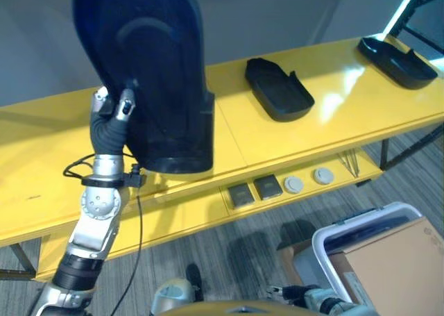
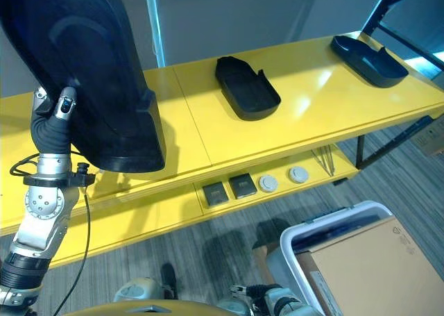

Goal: Move parts from the plastic box to the shelf.

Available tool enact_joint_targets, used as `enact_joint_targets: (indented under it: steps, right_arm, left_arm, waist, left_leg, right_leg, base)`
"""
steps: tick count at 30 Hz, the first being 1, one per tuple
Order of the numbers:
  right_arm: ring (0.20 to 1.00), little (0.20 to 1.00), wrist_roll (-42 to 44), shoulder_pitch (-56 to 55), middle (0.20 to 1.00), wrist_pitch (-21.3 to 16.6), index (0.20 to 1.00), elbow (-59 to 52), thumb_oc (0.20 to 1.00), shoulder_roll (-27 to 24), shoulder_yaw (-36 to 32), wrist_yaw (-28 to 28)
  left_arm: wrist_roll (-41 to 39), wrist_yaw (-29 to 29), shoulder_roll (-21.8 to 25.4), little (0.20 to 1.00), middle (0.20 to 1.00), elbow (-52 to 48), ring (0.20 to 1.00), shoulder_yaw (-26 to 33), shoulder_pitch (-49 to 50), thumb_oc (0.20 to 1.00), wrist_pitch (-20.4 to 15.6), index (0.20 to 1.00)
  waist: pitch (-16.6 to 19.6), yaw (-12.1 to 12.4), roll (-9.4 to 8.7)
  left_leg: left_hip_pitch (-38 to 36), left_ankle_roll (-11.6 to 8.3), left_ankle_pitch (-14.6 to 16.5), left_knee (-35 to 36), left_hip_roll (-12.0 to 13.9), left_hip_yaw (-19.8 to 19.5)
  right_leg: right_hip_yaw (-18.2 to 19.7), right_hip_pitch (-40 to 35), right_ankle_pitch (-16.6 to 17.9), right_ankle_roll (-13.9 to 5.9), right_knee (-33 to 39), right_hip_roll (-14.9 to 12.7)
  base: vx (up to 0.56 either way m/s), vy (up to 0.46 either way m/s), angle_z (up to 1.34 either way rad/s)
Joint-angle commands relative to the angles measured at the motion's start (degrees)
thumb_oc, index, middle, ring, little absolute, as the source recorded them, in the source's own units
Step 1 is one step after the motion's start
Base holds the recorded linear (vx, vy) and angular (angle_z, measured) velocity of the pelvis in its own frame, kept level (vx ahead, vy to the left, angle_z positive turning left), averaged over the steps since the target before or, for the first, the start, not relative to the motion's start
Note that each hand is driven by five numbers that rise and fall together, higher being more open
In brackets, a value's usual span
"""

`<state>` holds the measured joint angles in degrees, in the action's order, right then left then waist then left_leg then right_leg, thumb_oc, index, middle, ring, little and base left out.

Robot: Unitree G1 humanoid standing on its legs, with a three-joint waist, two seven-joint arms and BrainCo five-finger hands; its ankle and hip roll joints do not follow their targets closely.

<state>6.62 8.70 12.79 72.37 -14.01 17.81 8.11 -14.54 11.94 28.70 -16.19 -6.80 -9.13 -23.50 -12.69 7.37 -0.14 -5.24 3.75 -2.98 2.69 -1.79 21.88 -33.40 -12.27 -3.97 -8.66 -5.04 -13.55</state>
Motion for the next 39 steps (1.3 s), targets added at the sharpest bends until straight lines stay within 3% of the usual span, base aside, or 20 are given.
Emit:
enact_joint_targets:
  steps: [1, 3, 6, 7, 10, 14, 18, 21, 22, 23, 24, 25, 27, 30, 31, 32, 33, 36, 38, 39]
  right_arm:
    - [1.0, 1.0, 3.88, -0.05, 1.0, 1.32, 1.0, 0.95, 1.0, -1.14, 0.43, -2.81]
    - [1.0, 1.0, 2.54, 0.47, 1.0, 1.42, 1.0, 1.55, 1.0, -1.4, -0.58, -4.01]
    - [1.0, 1.0, 4.24, 0.04, 1.0, 1.49, 1.0, 3.0, 1.0, -1.74, -1.44, -2.85]
    - [1.0, 1.0, 4.84, -0.62, 1.0, 1.2, 1.0, 3.51, 1.0, -1.57, -1.13, -3.64]
    - [1.0, 1.0, 7.38, -1.71, 1.0, 0.56, 1.0, 3.86, 1.0, -1.75, -1.07, -3.29]
    - [1.0, 1.0, -0.49, -1.34, 1.0, 1.14, 1.0, 3.45, 1.0, -1.44, 0.7, 0.56]
    - [1.0, 1.0, -3.23, -2.1, 1.0, 2.59, 1.0, 3.25, 1.0, -1.6, 2.46, -0.27]
    - [1.0, 1.0, 4.2, -1.51, 1.0, 3.84, 1.0, 3.89, 1.0, -2.5, 1.01, -0.87]
    - [1.0, 1.0, 2.55, -0.66, 1.0, 4.49, 1.0, 4.47, 1.0, -3.31, -0.26, -0.04]
    - [1.0, 1.0, 1.35, -0.56, 1.0, 4.26, 1.0, 4.74, 1.0, -3.87, -0.56, 0.07]
    - [1.0, 1.0, 1.12, -0.56, 1.0, 4.19, 1.0, 4.8, 1.0, -4.0, -0.61, 0.11]
    - [1.0, 1.0, 1.29, -0.48, 1.0, 4.16, 1.0, 5.14, 1.0, -5.0, -0.97, -0.02]
    - [1.0, 1.0, 2.28, -0.23, 1.0, 4.57, 1.0, 5.42, 1.0, -5.69, -1.22, -0.26]
    - [1.0, 1.0, 1.4, 0.55, 1.0, 5.93, 1.0, 6.1, 1.0, -7.1, -1.97, 0.51]
    - [1.0, 1.0, -0.6, 1.03, 1.0, 6.27, 1.0, 6.61, 1.0, -7.57, -2.06, 0.82]
    - [1.0, 1.0, -0.6, 1.04, 1.0, 6.27, 1.0, 6.61, 1.0, -7.57, -2.07, 0.82]
    - [1.0, 1.0, 1.51, 1.26, 1.0, 6.51, 1.0, 6.86, 1.0, -7.6, -2.14, -0.07]
    - [1.0, 1.0, 7.43, 0.37, 1.0, 7.69, 1.0, 5.83, 1.0, -6.83, -4.84, -4.29]
    - [1.0, 1.0, 8.27, -0.2, 1.0, 7.67, 1.0, 5.47, 1.0, -5.97, -5.8, -5.93]
    - [1.0, 1.0, 7.8, -0.61, 1.0, 7.01, 1.0, 5.78, 1.0, -5.22, -6.16, -6.45]
  left_arm:
    - [-1.66, -2.45, -0.76, 0.2, 0.2, -5.96, 0.2, 0.03, -1.03, 0.2, -2.01, 0.2]
    - [-1.82, -2.6, -0.43, 0.2, 0.2, -6.04, 0.2, -0.9, -2.28, 0.2, -1.04, 0.2]
    - [-3.82, -4.02, -0.43, 0.2, 0.2, -4.4, 0.2, -4.76, -5.08, 0.2, -2.54, 0.2]
    - [-3.42, -3.55, -1.19, 0.2, 0.2, -3.46, 0.2, -7.56, -5.77, 0.2, -3.66, 0.2]
    - [-3.09, -2.25, -2.11, 0.2, 0.2, -4.25, 0.2, -9.47, -5.7, 0.2, -2.88, 0.2]
    - [-3.86, 0.26, -1.82, 0.2, 0.2, -5.21, 0.2, -7.93, -4.78, 0.2, -1.42, 0.2]
    - [-8.15, -2.68, -2.08, 0.2, 0.2, -4.91, 0.2, -6.96, -4.26, 0.2, -0.08, 0.2]
    - [-6.76, -3.62, -2.54, 0.2, 0.2, -5.35, 0.2, -7.33, -1.86, 0.2, -0.43, 0.2]
    - [-7.05, -2.73, -2.39, 0.2, 0.2, -5.86, 0.2, -7.47, -0.33, 0.2, -0.63, 0.2]
    - [-7.28, -2.21, -2.28, 0.2, 0.2, -5.87, 0.2, -7.66, -0.11, 0.2, -0.74, 0.2]
    - [-7.31, -2.08, -2.26, 0.2, 0.2, -5.85, 0.2, -7.71, -0.1, 0.2, -0.74, 0.2]
    - [-7.48, -1.7, -2.17, 0.2, 0.2, -5.31, 0.2, -7.94, -0.26, 0.2, -1.19, 0.2]
    - [-6.97, -1.67, -2.21, 0.2, 0.2, -4.55, 0.2, -8.08, -0.36, 0.2, -1.93, 0.2]
    - [-5.06, -0.93, -2.14, 0.2, 0.2, -3.58, 0.2, -7.87, -0.29, 0.2, -2.96, 0.2]
    - [-5.02, 0.13, -1.63, 0.2, 0.2, -2.81, 0.2, -7.81, -0.3, 0.2, -3.36, 0.2]
    - [-5.02, 0.13, -1.62, 0.2, 0.2, -2.8, 0.2, -7.81, -0.31, 0.2, -3.36, 0.2]
    - [-5.54, -0.67, -1.09, 0.2, 0.2, -1.83, 0.2, -7.47, -0.97, 0.2, -3.13, 0.2]
    - [-6.07, -2.31, -0.24, 0.2, 0.2, -1.06, 0.2, -8.46, -3.4, 0.2, 0.0, 0.2]
    - [-4.92, -2.46, 0.48, 0.2, 0.2, 0.25, 0.2, -9.6, -5.31, 0.2, 0.69, 0.2]
    - [-4.43, -2.33, 1.22, 0.2, 0.2, 0.88, 0.2, -10.37, -6.95, 0.2, 0.89, 0.2]
  waist:
    - [2.27, 0.8, 2.6]
    - [1.73, -0.15, 3.08]
    - [0.82, -4.14, 2.6]
    - [1.01, -6.18, 2.13]
    - [2.44, -6.85, 1.29]
    - [2.57, -5.8, 0.64]
    - [1.46, -5.03, 0.91]
    - [1.92, -5.0, 1.28]
    - [2.29, -5.17, 1.44]
    - [2.24, -5.24, 1.47]
    - [2.21, -5.26, 1.49]
    - [1.91, -5.31, 1.63]
    - [1.66, -5.4, 1.92]
    - [1.06, -5.58, 3.03]
    - [0.64, -5.56, 3.21]
    - [0.62, -5.52, 3.19]
    - [0.49, -6.07, 3.34]
    - [0.59, -6.85, 3.47]
    - [0.39, -6.84, 3.14]
    - [0.18, -6.6, 2.82]
  left_leg:
    - [-2.75, -4.0, 8.0, 0.16, 2.97, -2.52]
    - [-2.64, -2.81, 8.77, -0.56, 2.9, -4.03]
    - [-2.93, -1.07, 9.77, -0.36, 0.92, -10.83]
    - [-2.19, -0.66, 8.03, 0.54, -0.28, -15.54]
    - [-1.47, -0.85, 7.31, 1.32, -2.21, -20.85]
    - [0.31, -1.3, 8.05, -1.58, -3.2, -21.59]
    - [1.51, -2.32, 7.95, -3.28, -2.07, -17.97]
    - [-0.45, -4.69, 5.85, 0.11, 1.57, -15.68]
    - [-0.87, -7.22, 3.48, 1.46, 5.56, -13.86]
    - [-0.04, -8.54, 1.88, 1.36, 7.83, -13.16]
    - [0.16, -8.83, 1.54, 1.33, 8.31, -13.05]
    - [1.62, -10.24, -0.42, 0.85, 11.37, -12.92]
    - [2.0, -11.12, -1.7, 0.78, 13.37, -13.54]
    - [3.52, -13.6, -7.88, 1.46, 18.42, -16.54]
    - [3.66, -13.08, -5.72, 0.24, 18.66, -19.19]
    - [3.66, -13.07, -5.69, 0.2, 18.64, -19.16]
    - [2.47, -12.0, -1.73, -1.44, 18.05, -18.05]
    - [1.81, -10.08, 1.68, -2.61, 15.37, -15.65]
    - [2.23, -9.27, 2.53, -3.66, 13.31, -15.83]
    - [2.37, -8.53, 3.57, -4.32, 11.59, -15.31]
  right_leg:
    - [-2.55, 5.48, -0.7, 4.28, -3.24, 2.56]
    - [0.61, 7.65, -1.85, 4.71, -7.2, 1.66]
    - [12.64, 10.37, -2.91, 4.25, -6.83, 6.63]
    - [19.19, 10.05, -1.04, 4.92, -3.59, 10.19]
    - [24.96, 8.21, 1.25, 5.56, 2.94, 12.82]
    - [26.22, 7.27, 2.01, 6.09, 5.75, 13.16]
    - [22.33, 5.96, 2.08, 6.0, 6.28, 11.96]
    - [20.38, 4.53, 1.94, 5.74, 7.28, 10.88]
    - [19.94, 3.93, 1.69, 5.74, 7.39, 9.79]
    - [19.85, 3.65, 1.67, 5.68, 7.35, 9.12]
    - [19.84, 3.57, 1.65, 5.68, 7.33, 8.99]
    - [20.1, 3.28, 1.55, 5.62, 7.1, 7.95]
    - [20.59, 3.0, 1.4, 5.53, 6.96, 7.36]
    - [22.89, 2.38, 1.08, 4.86, 6.66, 6.11]
    - [25.33, 2.96, 0.49, 3.92, 4.85, 4.33]
    - [25.37, 2.97, 0.47, 3.91, 4.81, 4.31]
    - [25.84, 3.65, 0.1, 2.93, 2.89, 2.16]
    - [24.41, 4.88, 0.6, 0.84, -1.23, -1.73]
    - [24.25, 6.09, 3.87, 0.6, -2.85, -4.34]
    - [23.12, 7.5, 7.57, 0.21, -4.04, -7.14]
  base:
    - [-0.02, 0.122, 0.0]
    - [-0.01, 0.079, 0.09]
    - [0.03, -0.021, 0.83]
    - [-0.01, -0.055, 2.17]
    - [0.02, -0.076, 1.82]
    - [-0.02, -0.081, 0.89]
    - [-0.03, 0.038, 0.0]
    - [0.06, 0.218, 0.59]
    - [0.09, 0.405, 0.62]
    - [0.08, 0.354, 0.37]
    - [0.06, 0.334, 0.13]
    - [0.06, 0.3, 0.23]
    - [0.08, 0.326, 0.2]
    - [0.16, 0.553, -0.03]
    - [0.15, 0.527, -0.17]
    - [0.17, 0.729, -0.37]
    - [0.1, 0.594, -0.5]
    - [0.12, 0.596, -0.34]
    - [0.04, 0.316, -0.01]
    - [0.03, 0.479, 0.07]
